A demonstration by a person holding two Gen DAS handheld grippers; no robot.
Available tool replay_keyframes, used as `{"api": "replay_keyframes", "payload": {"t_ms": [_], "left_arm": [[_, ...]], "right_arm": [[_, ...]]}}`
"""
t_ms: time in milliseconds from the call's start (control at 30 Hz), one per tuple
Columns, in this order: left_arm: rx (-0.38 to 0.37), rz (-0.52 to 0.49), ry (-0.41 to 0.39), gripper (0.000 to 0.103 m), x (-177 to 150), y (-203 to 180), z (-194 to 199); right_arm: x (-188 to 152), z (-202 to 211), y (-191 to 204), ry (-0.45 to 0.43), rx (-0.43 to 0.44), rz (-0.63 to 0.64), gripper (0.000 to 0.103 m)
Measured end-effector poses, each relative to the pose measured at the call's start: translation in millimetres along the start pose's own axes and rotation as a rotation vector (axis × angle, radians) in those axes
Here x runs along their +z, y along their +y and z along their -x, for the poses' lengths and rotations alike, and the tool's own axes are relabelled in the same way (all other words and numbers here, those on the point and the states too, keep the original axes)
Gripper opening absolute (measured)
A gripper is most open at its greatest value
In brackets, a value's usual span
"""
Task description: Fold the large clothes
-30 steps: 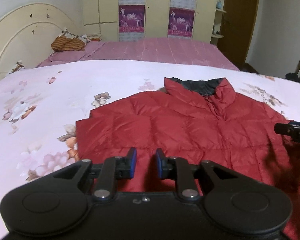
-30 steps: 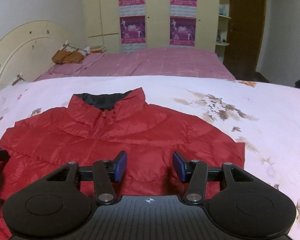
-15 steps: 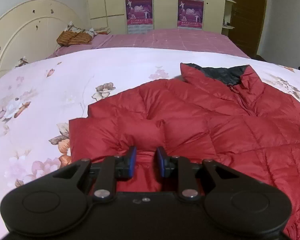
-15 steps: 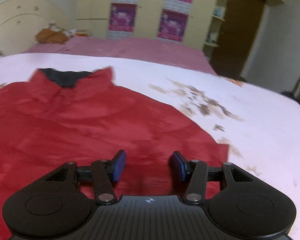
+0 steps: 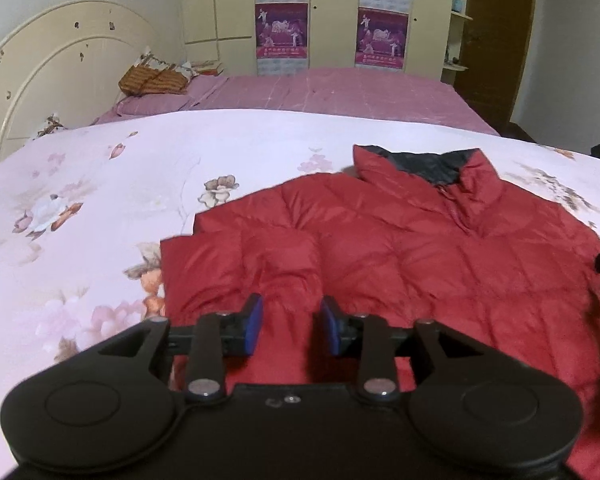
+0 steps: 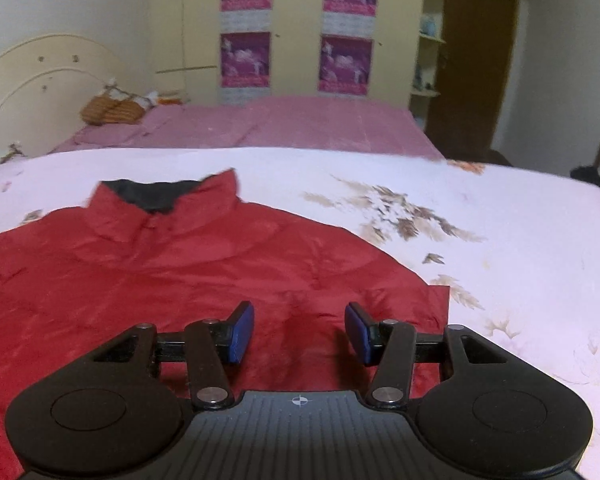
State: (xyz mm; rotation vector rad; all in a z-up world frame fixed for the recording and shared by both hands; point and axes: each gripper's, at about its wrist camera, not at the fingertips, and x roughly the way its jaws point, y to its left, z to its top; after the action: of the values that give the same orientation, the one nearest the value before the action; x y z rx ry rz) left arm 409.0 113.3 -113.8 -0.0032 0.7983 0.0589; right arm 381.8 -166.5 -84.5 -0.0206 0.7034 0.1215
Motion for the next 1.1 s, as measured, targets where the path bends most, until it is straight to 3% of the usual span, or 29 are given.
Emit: {"api": "replay_keyframes", "payload": {"t_ms": [233, 433, 667, 967, 1100], "left_arm": [[-0.023, 0.008, 0.016, 0.043, -21.8, -5.6, 18.8], [-0.015, 0.003, 0.055, 0.046, -36.6, -2.0, 6.6], [0.005, -0.023, 0.056, 0.047, -40.0, -6.4, 0.7], [0.044, -0.047, 0.075, 0.048, -37.2, -14.7, 0.3], [0.074, -0.046, 0.095, 0.052, -33.1, -17.5, 2.1]], "right_arm": [[-23.2, 14.7, 18.4, 0.029, 0.020, 0.066, 0.050], [-41.7, 7.6, 10.3, 0.080, -0.060, 0.097, 0.050], [-53.3, -8.9, -1.2, 0.126, -0.060, 0.044, 0.051], [-37.8, -15.8, -6.4, 0.213, -0.024, 0.070, 0.052], [-31.9, -18.0, -3.0, 0.236, -0.043, 0.114, 0.062]]}}
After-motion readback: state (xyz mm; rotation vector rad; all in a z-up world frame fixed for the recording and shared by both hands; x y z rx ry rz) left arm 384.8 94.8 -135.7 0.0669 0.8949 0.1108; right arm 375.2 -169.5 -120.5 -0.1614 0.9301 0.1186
